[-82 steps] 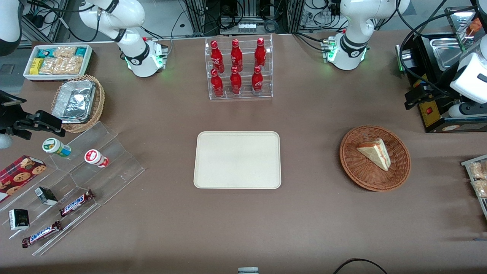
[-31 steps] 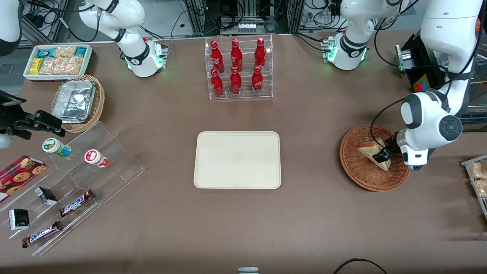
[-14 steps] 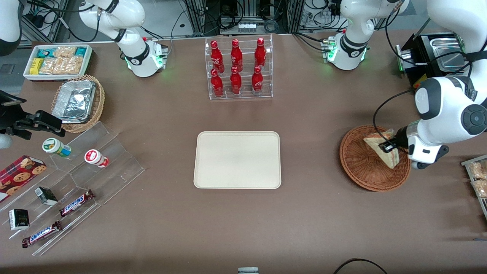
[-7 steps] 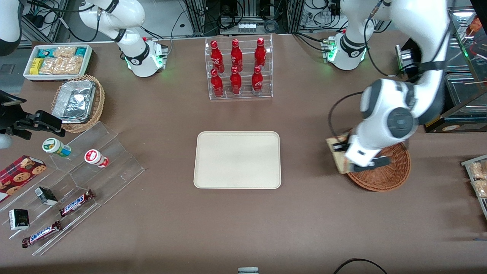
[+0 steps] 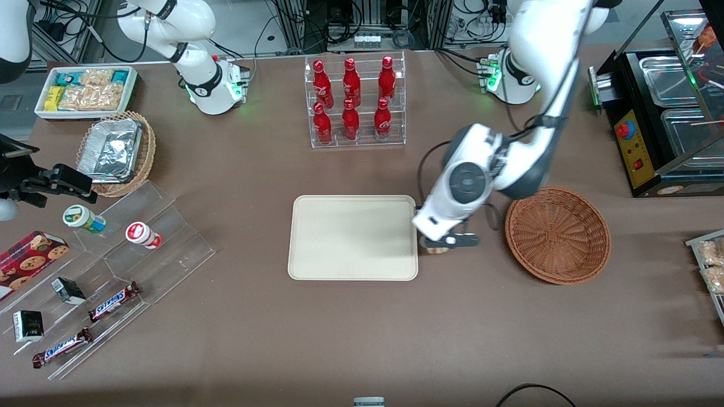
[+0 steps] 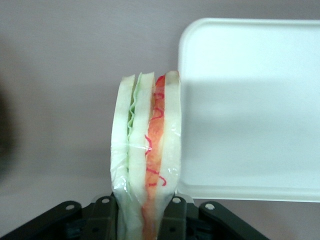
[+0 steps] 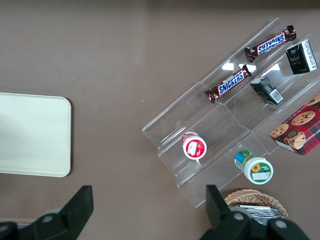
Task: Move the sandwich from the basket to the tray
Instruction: 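Lift the sandwich out of the basket toward the white tray, then lower the sandwich onto the white tray and open the left gripper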
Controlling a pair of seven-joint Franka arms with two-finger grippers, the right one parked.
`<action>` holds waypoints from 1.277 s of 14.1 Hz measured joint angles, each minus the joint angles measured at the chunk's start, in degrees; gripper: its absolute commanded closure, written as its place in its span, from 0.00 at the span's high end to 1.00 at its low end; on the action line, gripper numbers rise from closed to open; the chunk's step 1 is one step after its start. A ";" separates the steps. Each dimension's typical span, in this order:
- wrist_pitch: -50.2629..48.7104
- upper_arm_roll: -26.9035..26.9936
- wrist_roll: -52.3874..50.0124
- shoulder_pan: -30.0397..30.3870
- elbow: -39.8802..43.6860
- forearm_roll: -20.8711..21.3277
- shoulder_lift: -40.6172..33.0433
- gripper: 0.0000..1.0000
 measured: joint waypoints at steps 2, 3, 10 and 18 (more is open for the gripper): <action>1.44 0.02 -0.13 -1.92 2.78 0.00 3.59 0.33; 2.76 0.03 -0.14 -2.49 3.47 0.00 4.85 0.33; 11.21 0.03 -0.14 -4.20 4.02 -0.60 10.55 0.37; 12.46 0.02 -0.13 -4.26 4.53 -2.40 11.45 0.48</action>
